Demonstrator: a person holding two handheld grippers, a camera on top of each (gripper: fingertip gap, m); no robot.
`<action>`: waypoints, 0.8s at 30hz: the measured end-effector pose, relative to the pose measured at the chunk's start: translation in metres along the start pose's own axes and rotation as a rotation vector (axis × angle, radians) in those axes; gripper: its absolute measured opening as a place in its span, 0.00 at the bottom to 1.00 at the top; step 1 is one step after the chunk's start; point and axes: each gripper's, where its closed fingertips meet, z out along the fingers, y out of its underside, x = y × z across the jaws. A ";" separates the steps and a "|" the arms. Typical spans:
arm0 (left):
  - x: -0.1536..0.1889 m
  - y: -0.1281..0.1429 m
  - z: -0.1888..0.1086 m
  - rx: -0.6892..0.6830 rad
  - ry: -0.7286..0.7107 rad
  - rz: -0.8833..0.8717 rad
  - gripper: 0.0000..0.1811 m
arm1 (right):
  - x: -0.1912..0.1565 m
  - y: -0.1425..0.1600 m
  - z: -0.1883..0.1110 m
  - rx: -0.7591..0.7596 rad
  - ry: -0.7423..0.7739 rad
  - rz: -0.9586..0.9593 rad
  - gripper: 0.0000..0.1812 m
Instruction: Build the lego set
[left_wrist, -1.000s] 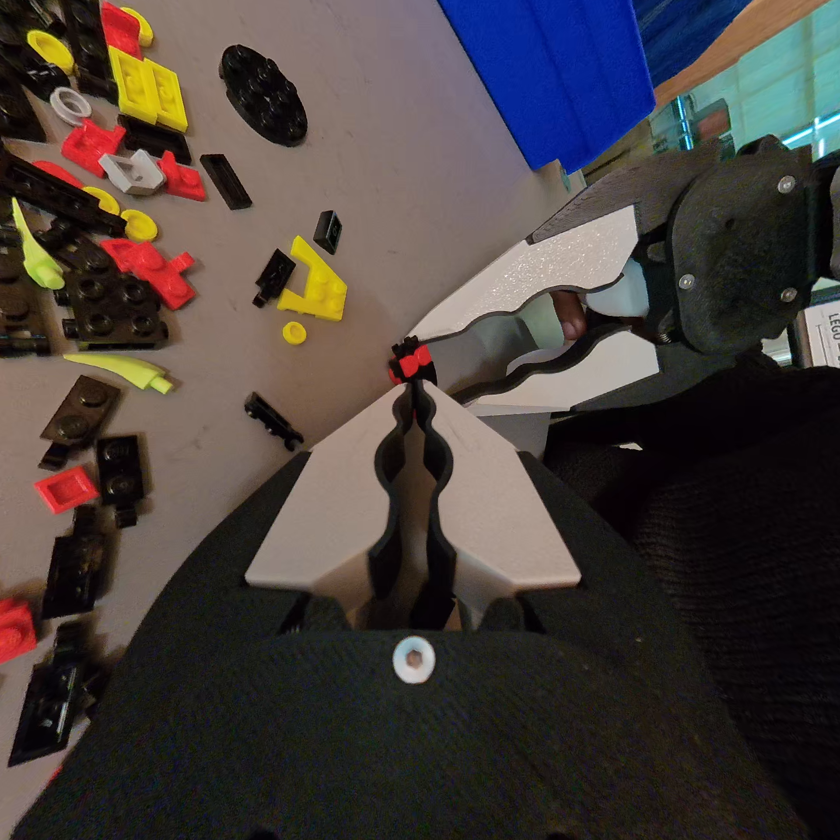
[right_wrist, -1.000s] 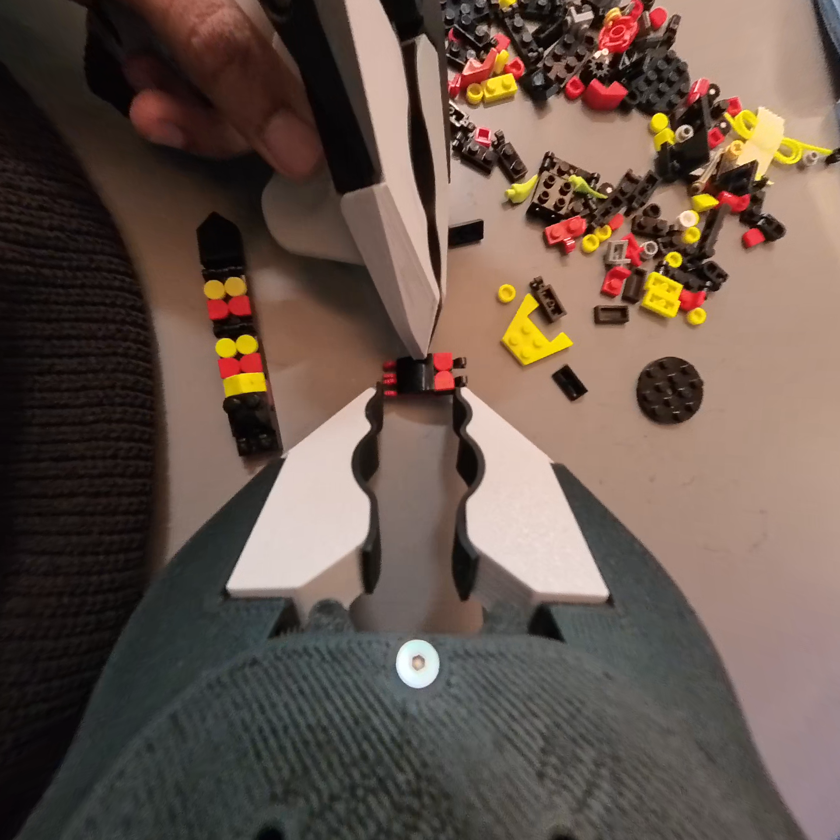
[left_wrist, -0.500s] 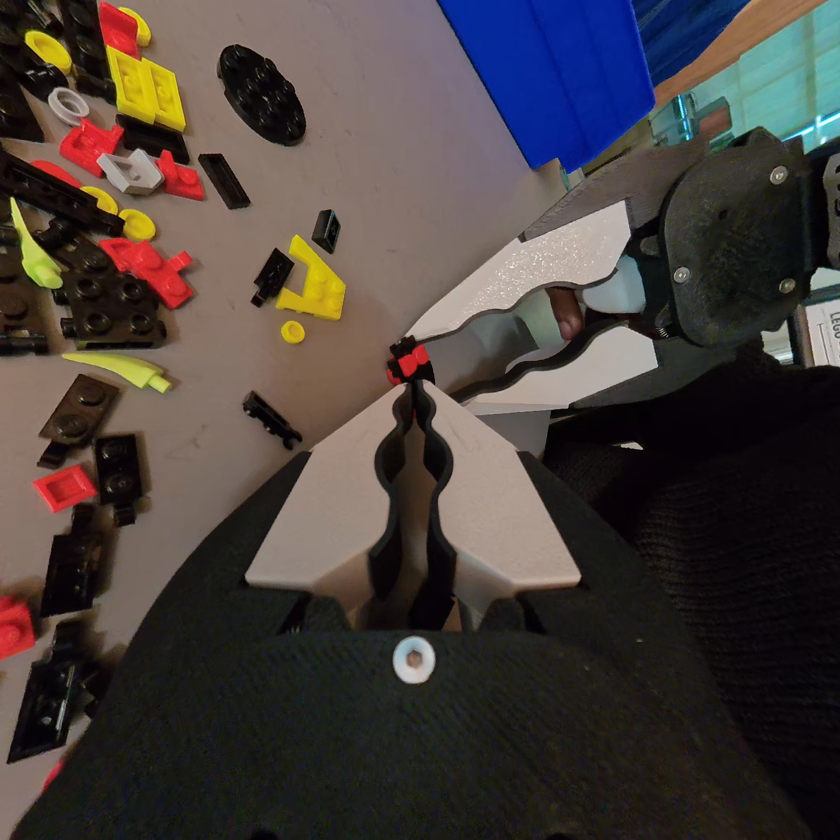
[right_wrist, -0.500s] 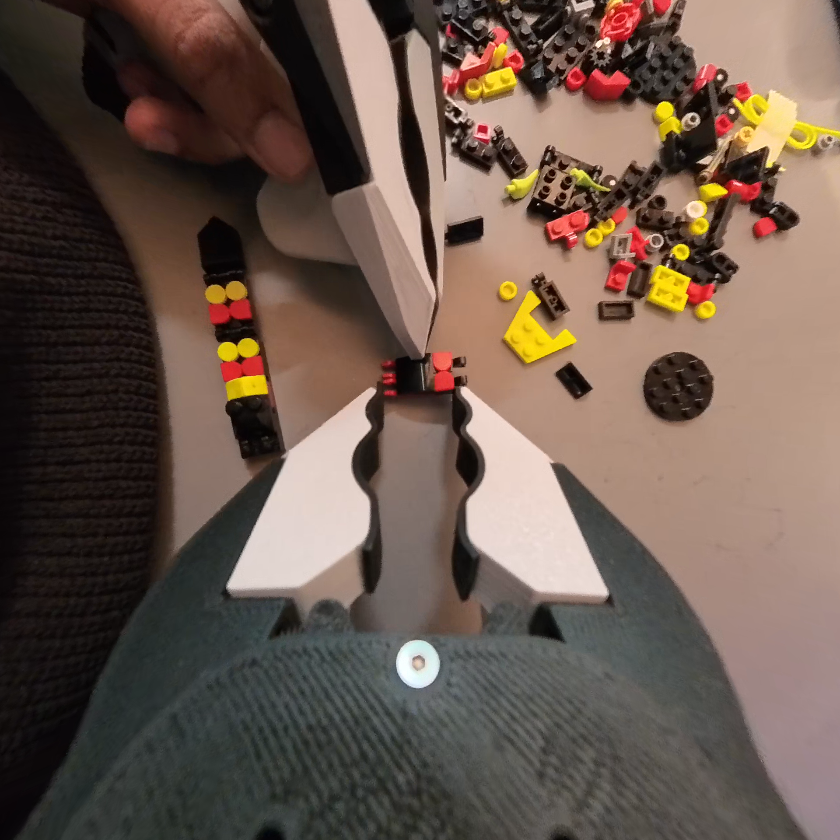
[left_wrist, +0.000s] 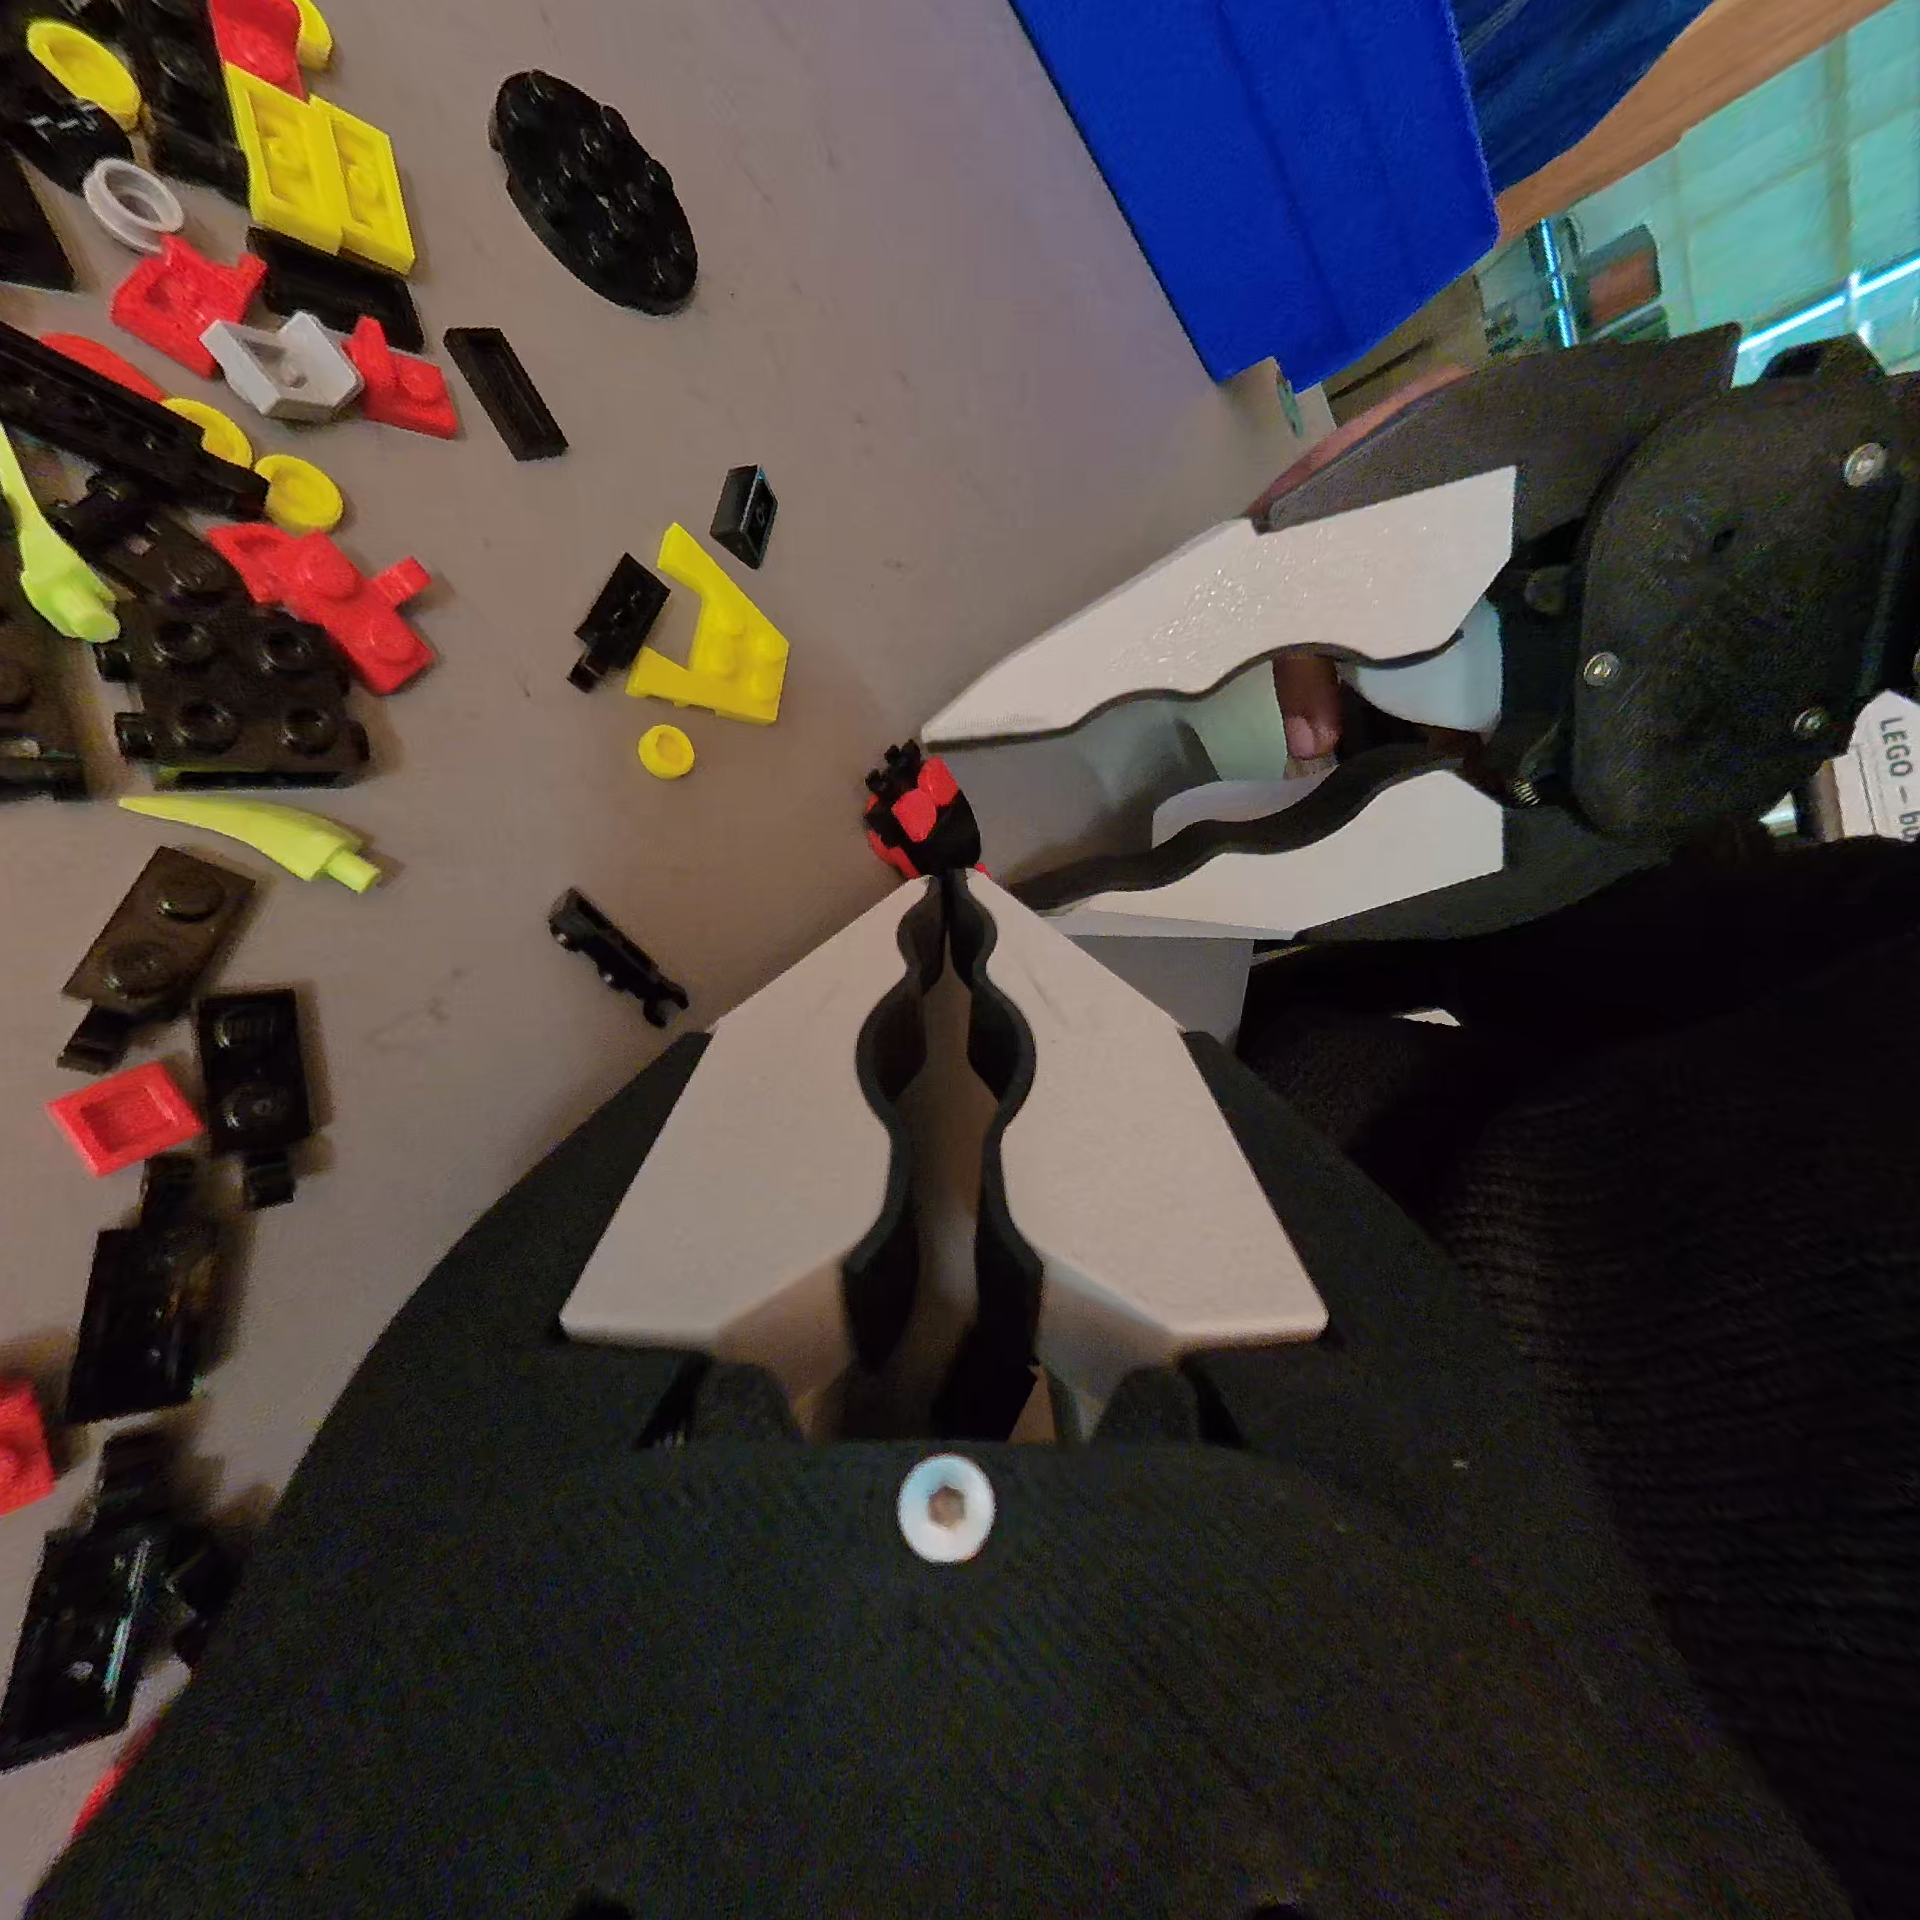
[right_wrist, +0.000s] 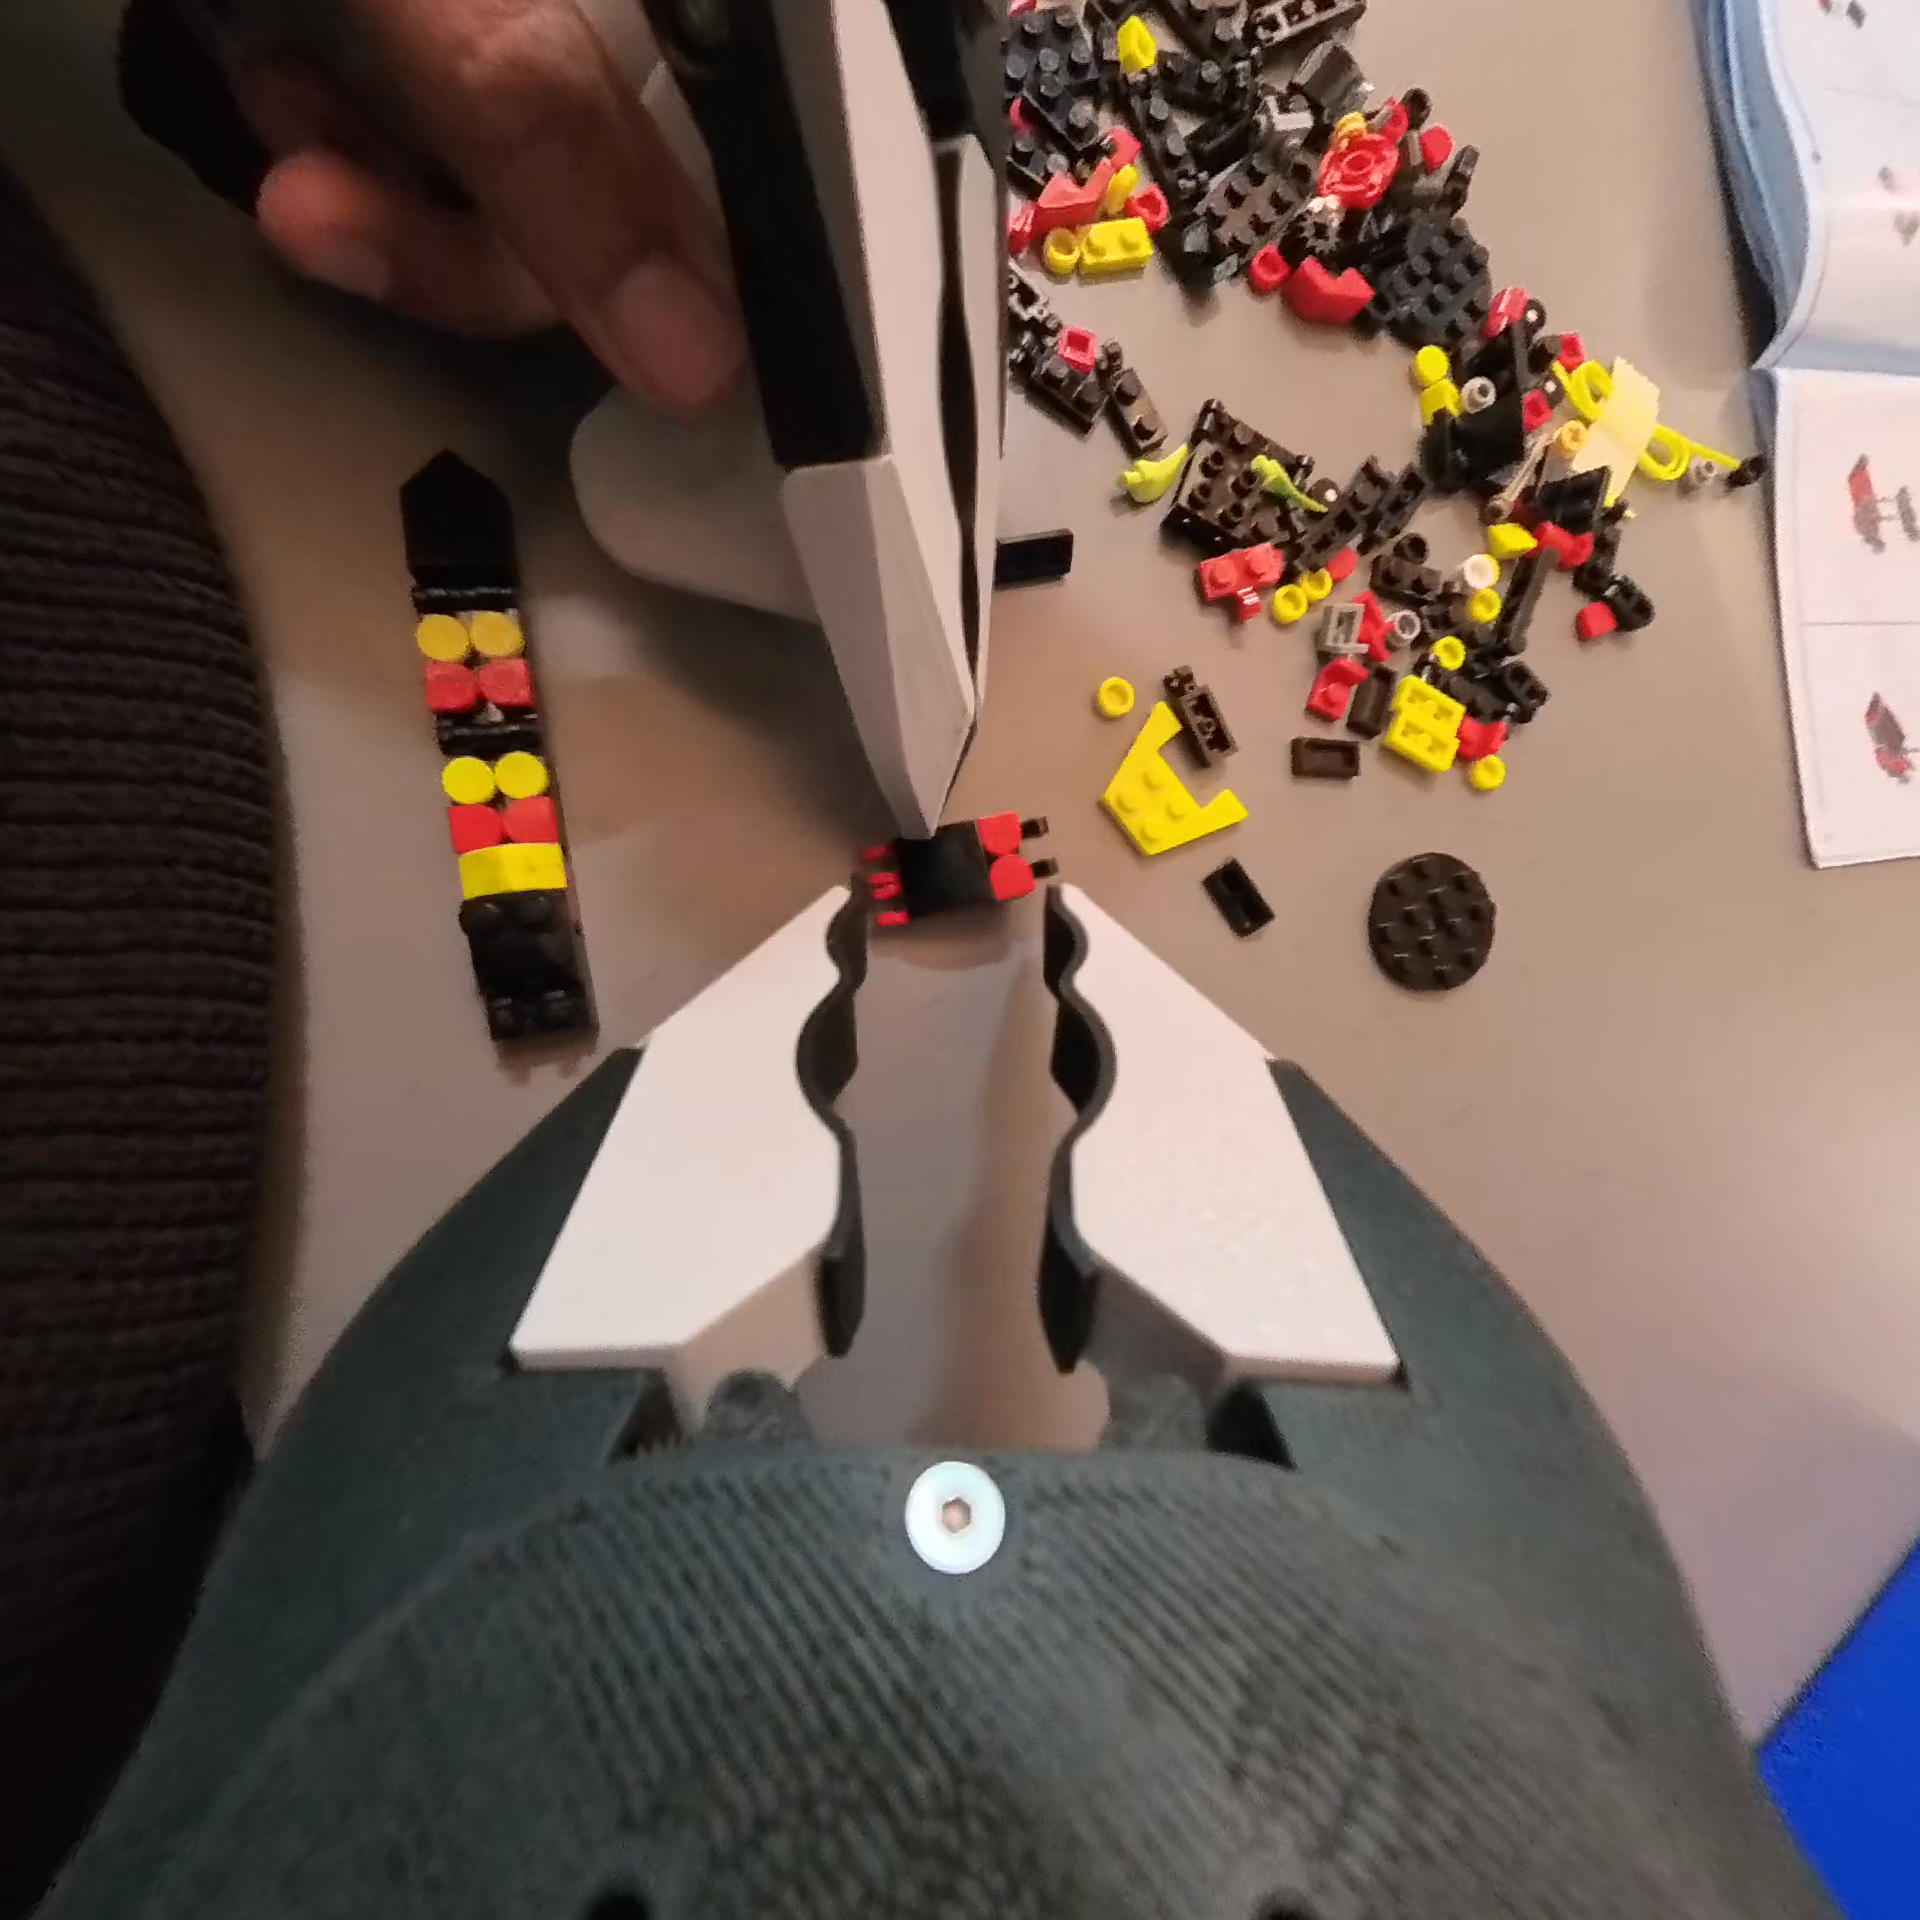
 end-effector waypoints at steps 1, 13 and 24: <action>0.000 0.000 0.000 0.000 0.001 0.000 0.00 | 0.000 0.000 0.000 -0.003 0.000 -0.003 0.17; 0.001 0.001 0.001 -0.004 0.005 0.000 0.00 | -0.001 0.000 0.001 -0.011 0.014 -0.037 0.18; 0.002 0.001 0.001 -0.007 0.008 0.002 0.00 | -0.002 0.001 0.000 -0.025 0.011 -0.037 0.17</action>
